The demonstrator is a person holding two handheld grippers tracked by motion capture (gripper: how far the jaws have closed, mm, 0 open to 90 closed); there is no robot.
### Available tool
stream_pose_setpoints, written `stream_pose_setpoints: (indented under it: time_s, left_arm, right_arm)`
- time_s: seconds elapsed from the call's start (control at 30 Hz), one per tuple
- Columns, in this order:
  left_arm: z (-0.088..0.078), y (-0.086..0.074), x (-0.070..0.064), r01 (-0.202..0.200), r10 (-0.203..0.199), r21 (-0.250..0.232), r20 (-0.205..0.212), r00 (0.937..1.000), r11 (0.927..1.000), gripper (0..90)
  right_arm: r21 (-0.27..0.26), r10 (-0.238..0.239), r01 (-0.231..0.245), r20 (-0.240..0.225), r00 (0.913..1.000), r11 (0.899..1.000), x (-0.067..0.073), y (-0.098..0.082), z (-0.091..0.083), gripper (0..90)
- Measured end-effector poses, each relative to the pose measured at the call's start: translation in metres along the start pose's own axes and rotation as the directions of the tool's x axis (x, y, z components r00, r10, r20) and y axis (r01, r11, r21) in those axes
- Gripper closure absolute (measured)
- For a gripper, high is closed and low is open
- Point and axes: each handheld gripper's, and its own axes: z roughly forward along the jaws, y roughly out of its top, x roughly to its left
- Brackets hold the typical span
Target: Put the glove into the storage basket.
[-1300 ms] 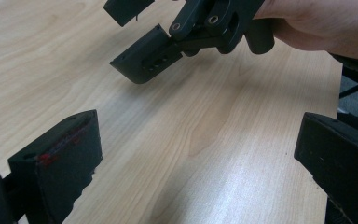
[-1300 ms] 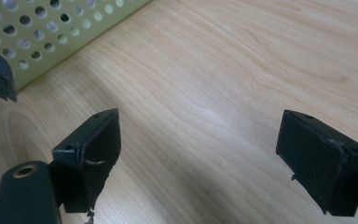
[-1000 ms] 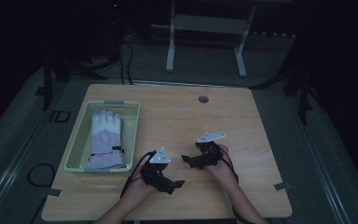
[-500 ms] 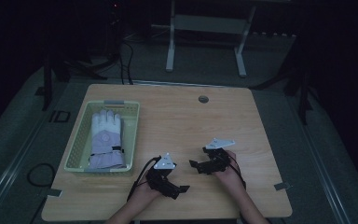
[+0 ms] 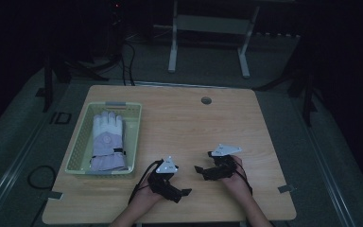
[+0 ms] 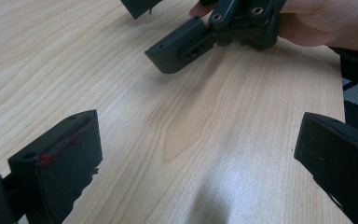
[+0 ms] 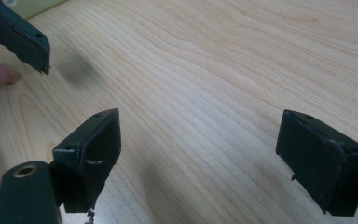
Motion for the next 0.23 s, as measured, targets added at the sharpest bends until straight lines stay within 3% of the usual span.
stream_pose_setpoints:
  time_s: [0.23]
  left_arm:
    - [0.0001, -0.0019, -0.0017, -0.023, 0.023, -0.003, -0.005, 0.9997, 0.9997, 1.0]
  right_arm:
    - [-0.005, 0.002, -0.002, 0.002, 1.0, 1.0, -0.0014, -0.0018, -0.0006, 14.0]
